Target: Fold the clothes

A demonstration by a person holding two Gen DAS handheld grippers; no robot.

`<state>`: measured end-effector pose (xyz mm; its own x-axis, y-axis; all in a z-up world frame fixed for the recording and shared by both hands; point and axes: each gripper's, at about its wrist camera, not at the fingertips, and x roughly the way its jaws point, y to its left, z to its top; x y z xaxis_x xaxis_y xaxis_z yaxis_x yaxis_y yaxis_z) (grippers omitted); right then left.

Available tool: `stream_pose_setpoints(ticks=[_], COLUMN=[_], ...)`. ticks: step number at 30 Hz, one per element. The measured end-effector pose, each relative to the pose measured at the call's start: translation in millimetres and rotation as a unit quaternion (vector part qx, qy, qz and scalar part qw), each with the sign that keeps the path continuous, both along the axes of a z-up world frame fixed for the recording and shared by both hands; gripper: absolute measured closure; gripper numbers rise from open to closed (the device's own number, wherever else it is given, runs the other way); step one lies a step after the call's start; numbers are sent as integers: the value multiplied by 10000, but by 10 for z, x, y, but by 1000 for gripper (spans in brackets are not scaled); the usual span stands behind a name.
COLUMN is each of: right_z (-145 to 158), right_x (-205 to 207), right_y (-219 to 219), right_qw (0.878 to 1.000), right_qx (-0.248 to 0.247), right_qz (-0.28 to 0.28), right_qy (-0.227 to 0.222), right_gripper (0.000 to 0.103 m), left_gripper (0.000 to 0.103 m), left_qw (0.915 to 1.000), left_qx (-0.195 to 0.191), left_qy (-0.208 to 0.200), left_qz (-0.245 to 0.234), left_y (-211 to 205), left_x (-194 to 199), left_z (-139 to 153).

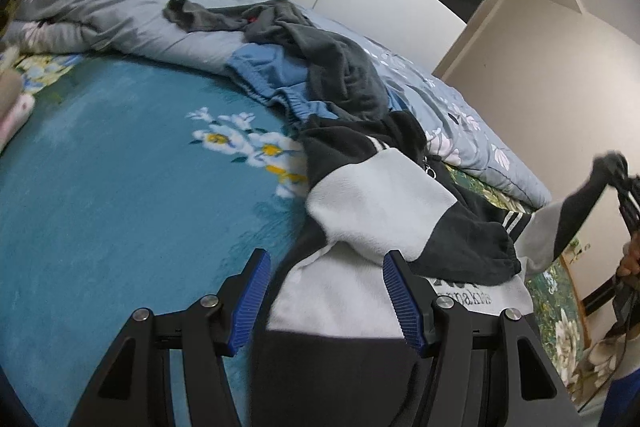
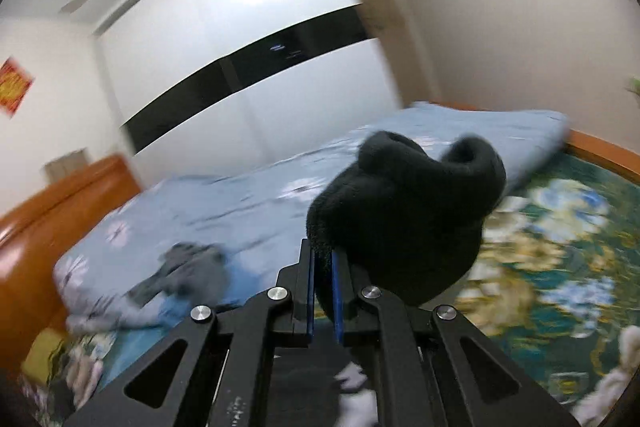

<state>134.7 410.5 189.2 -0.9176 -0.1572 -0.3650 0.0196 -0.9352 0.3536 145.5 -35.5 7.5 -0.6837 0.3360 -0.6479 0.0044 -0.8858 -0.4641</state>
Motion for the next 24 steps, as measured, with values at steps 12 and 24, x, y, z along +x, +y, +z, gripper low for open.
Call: stream_pose_setpoints(ticks=[12,24], right_z=[-1158,-1595], right_x=[-597,-420], right_y=[-2289,-2530], right_qw=[9769,9669], right_qx=[632,500], right_qz=[1695,2103], right_qy=[-1139,-1353], right_gripper=[96,95], left_gripper=[40,40], left_qw=[9988,9946], left_qx=[345,976], left_qy=[-254,-287], left_qz=[256,218], left_y=[-355,-397], left_x=[195,67], left_z=[-185,-278])
